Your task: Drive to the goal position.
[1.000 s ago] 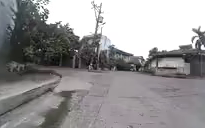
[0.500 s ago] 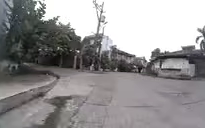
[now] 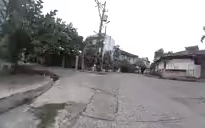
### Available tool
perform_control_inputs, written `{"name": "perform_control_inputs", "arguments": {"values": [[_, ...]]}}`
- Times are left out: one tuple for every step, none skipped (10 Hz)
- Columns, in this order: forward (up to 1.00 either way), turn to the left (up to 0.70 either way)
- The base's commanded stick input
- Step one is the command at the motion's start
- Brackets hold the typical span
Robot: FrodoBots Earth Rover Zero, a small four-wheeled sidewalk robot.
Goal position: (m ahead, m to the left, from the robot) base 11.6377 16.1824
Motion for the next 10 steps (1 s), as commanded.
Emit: {"name": "perform_control_inputs", "arguments": {"values": [[0.91, 0.00], [0.91, 0.00], [0.91, 0.00], [0.91, 0.00], [0.92, 0.00], [0.92, 0.00], [0.92, 0.00], [0.92, 0.00], [0.92, 0.00], [0.91, 0.00]]}}
